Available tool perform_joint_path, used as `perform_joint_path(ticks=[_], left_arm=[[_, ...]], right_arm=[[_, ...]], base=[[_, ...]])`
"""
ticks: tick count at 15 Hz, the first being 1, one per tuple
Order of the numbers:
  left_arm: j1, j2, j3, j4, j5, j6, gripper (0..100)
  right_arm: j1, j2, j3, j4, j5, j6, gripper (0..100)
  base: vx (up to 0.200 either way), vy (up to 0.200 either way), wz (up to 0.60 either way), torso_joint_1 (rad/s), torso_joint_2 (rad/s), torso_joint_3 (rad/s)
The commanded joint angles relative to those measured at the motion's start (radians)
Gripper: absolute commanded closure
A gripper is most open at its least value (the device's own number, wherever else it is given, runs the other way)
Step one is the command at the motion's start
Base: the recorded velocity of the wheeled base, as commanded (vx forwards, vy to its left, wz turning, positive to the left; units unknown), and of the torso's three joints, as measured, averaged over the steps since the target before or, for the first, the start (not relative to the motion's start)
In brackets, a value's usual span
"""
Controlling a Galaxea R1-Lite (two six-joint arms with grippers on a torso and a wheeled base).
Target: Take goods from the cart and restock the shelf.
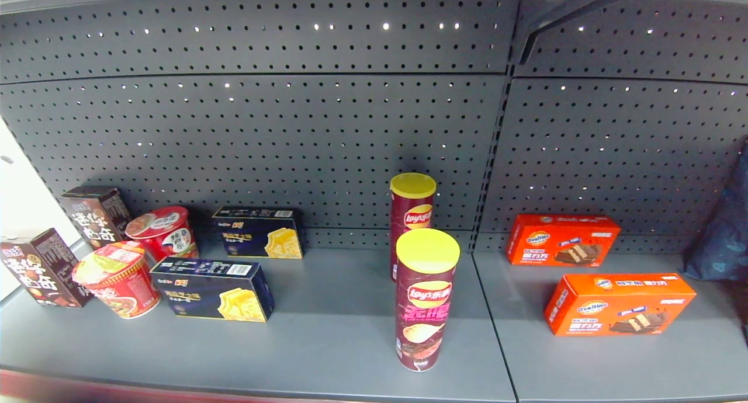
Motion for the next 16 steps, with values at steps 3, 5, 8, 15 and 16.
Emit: perform_joint_path(ticks=[3, 5, 8, 15, 16], left_arm=[[-0.002, 0.002, 0.0, 0.001, 0.0, -0.001, 0], [-0.002, 0.0, 0.0, 0.0, 0.0, 0.002, 0], [-0.002, 0.002, 0.0, -0.002, -0.002, 0.005, 0], [-0.002, 0.0, 0.0, -0.002, -0.002, 0.011, 0], [-0.002, 0.0, 0.0, -0.003, -0.002, 0.013, 0]], right_arm=[[0.001, 0.001, 0.0, 0.001, 0.012, -0.032, 0], [0.001, 0.001, 0.003, -0.001, 0.039, -0.077, 0], [0.001, 0.001, 0.003, -0.005, 0.067, -0.085, 0], [0.001, 0.001, 0.005, -0.007, 0.07, -0.085, 0], [0.001, 0.001, 0.003, -0.005, 0.07, -0.085, 0]], base=[[0.0, 0.0, 0.0, 0.0, 0.0, 0.0], [0.0, 0.0, 0.0, 0.0, 0.0, 0.0], [0.0, 0.0, 0.0, 0.0, 0.0, 0.0], [0.0, 0.0, 0.0, 0.0, 0.0, 0.0], [0.0, 0.0, 0.0, 0.0, 0.0, 0.0]])
